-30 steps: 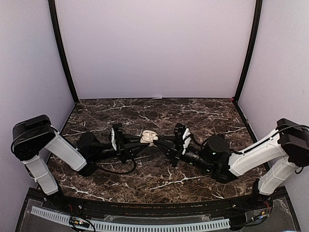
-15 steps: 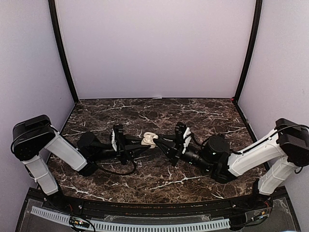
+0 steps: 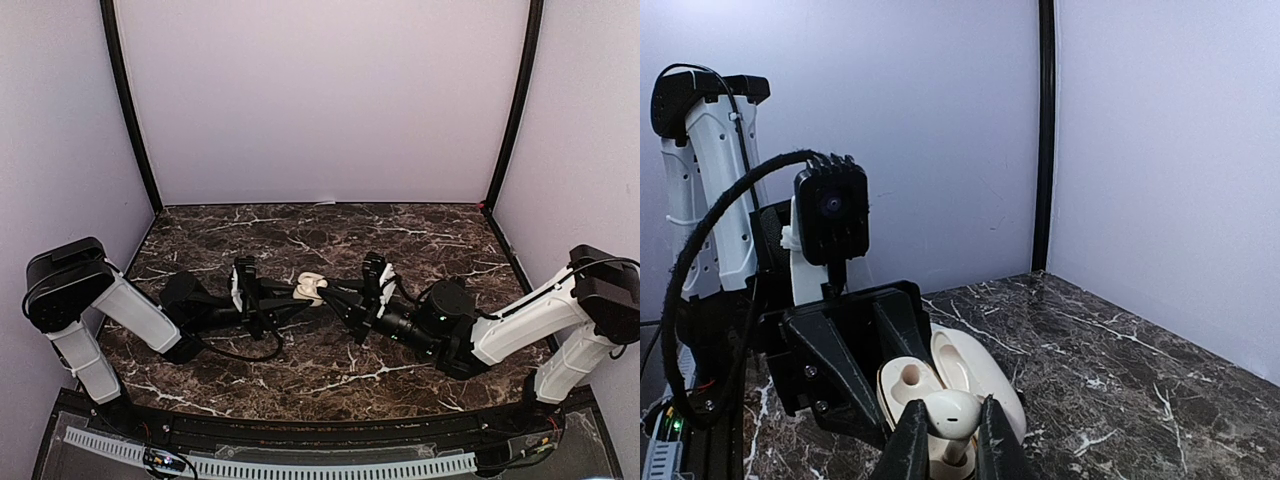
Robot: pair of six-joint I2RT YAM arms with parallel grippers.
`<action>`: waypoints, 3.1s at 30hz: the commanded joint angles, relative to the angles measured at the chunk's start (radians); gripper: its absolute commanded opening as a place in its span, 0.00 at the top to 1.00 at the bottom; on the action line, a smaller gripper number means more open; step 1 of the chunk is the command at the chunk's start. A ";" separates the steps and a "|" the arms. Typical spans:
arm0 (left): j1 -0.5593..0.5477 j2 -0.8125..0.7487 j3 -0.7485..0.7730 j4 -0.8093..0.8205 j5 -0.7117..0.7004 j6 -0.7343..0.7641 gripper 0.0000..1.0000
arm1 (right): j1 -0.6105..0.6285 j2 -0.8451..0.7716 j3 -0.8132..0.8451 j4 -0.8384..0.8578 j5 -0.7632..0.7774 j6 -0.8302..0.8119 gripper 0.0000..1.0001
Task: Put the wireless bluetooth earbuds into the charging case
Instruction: Place the right earbud in the right side groove of the charging case.
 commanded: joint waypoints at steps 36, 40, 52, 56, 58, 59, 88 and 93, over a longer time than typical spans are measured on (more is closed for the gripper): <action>-0.004 -0.042 0.016 0.217 -0.005 -0.020 1.00 | 0.009 0.003 -0.026 0.072 0.014 0.036 0.79; -0.004 -0.041 0.014 0.217 -0.003 -0.020 1.00 | 0.009 -0.002 -0.024 0.066 0.011 0.034 0.80; -0.004 -0.013 0.009 0.217 0.012 0.016 1.00 | 0.009 -0.030 0.019 -0.051 0.001 0.044 0.83; -0.004 -0.010 0.011 0.217 0.017 0.023 1.00 | 0.009 -0.037 0.037 -0.107 0.002 0.047 0.83; -0.005 -0.010 0.009 0.217 0.018 0.028 1.00 | 0.009 -0.043 0.059 -0.169 0.001 0.050 0.83; -0.005 -0.010 0.008 0.217 0.018 0.032 1.00 | 0.008 -0.046 0.068 -0.195 0.004 0.054 0.83; -0.006 0.013 0.007 0.217 -0.020 0.009 1.00 | 0.010 -0.101 0.132 -0.414 0.144 0.210 0.78; -0.006 0.021 0.006 0.217 -0.015 0.017 1.00 | 0.010 -0.107 0.149 -0.449 0.153 0.222 0.78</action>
